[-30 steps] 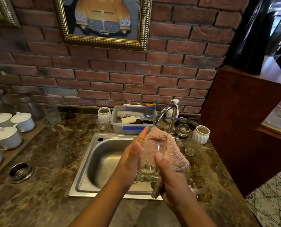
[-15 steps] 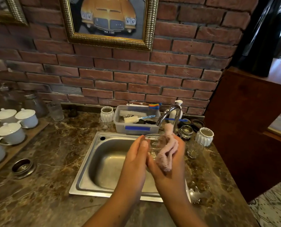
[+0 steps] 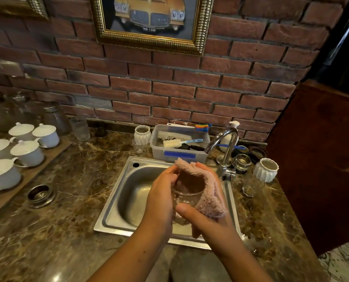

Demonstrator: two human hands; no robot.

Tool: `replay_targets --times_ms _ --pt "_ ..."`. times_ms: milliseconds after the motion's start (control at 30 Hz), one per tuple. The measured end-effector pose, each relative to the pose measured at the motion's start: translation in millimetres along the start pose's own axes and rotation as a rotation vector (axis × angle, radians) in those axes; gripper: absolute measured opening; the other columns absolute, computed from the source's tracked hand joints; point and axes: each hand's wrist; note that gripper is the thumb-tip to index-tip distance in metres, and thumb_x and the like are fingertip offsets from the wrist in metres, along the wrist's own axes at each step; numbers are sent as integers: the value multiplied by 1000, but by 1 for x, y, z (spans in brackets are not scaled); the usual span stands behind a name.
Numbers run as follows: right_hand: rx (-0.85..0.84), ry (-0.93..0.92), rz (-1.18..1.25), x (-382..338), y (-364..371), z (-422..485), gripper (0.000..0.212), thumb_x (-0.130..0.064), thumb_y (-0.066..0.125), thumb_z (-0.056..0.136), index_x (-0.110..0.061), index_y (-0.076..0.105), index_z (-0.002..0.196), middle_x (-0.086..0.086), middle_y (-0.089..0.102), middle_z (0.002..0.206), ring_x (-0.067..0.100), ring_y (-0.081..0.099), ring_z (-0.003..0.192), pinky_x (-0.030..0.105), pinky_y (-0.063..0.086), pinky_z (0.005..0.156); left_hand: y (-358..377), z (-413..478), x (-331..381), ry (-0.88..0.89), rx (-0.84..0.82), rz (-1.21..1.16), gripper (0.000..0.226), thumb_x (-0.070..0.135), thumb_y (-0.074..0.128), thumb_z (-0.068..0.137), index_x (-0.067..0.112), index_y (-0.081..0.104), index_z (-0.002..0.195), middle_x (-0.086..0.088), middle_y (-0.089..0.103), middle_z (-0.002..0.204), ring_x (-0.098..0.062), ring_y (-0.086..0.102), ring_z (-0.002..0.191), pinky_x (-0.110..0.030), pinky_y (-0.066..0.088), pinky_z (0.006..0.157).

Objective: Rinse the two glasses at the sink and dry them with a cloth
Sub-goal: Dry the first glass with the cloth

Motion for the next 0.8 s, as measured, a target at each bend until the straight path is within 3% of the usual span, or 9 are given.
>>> replay_targets --times_ms 133,267,400,467,533,600,667,733,800 --pt "-20 110 51 0 3 -6 76 -37 88 55 -30 62 126 -1 75 94 6 63 57 26 46 43 -7 3 9 -76 -47 -83 32 21 46 99 10 73 112 -13 79 101 -26 73 93 -37 56 79" --pt "4 164 117 -2 4 -8 79 -32 90 49 -17 66 123 3 78 100 3 68 66 15 49 50 -9 3 11 -90 -75 -71 29 20 46 100 9 73 103 -7 79 80 -17 75 70 -32 55 67" --pt "70 233 112 -5 14 -12 66 -26 91 52 -14 72 114 -3 80 94 -2 68 63 10 47 48 -2 -1 7 -73 21 -99 32 32 50 101 15 75 90 -1 79 76 -16 72 76 -29 52 64" --pt "109 282 79 -2 17 -11 71 -39 91 49 -20 73 115 -8 80 96 -3 69 70 10 45 48 3 0 3 -24 86 -90 41 44 44 103 22 74 86 7 78 73 -10 71 77 -26 50 63" --pt "154 300 41 0 21 -8 86 -58 92 45 -27 69 122 -13 78 102 -2 72 83 11 49 52 6 0 2 72 140 8 44 49 38 103 27 73 89 8 76 83 -8 68 85 -21 48 62" --pt "235 190 47 -2 25 -5 83 -52 93 54 -29 63 129 -15 77 107 -2 72 95 11 54 65 5 -2 -2 122 134 68 43 48 35 104 26 72 101 7 74 96 -9 67 94 -14 49 59" --pt "308 83 14 -3 27 -3 82 -44 86 60 -30 54 134 -14 73 114 -6 69 101 9 54 76 6 -8 -7 93 50 84 44 50 34 104 27 70 113 5 74 106 -10 68 101 -16 53 70" --pt "337 68 -13 -5 27 -3 85 -52 90 58 -34 51 132 -14 69 115 -8 68 100 10 54 75 7 -15 -13 103 -43 102 46 51 32 104 29 67 124 6 74 116 -8 69 107 -23 56 88" --pt "338 109 -8 -4 26 -5 93 -68 87 51 -31 56 130 -4 72 111 5 70 92 17 54 70 7 -14 -16 170 -65 116 46 50 30 104 30 64 128 7 73 120 -5 68 110 -28 55 98"
Point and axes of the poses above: each hand's wrist, its own z-axis towards the middle knuckle, its own y-axis out of the palm, x = y × z
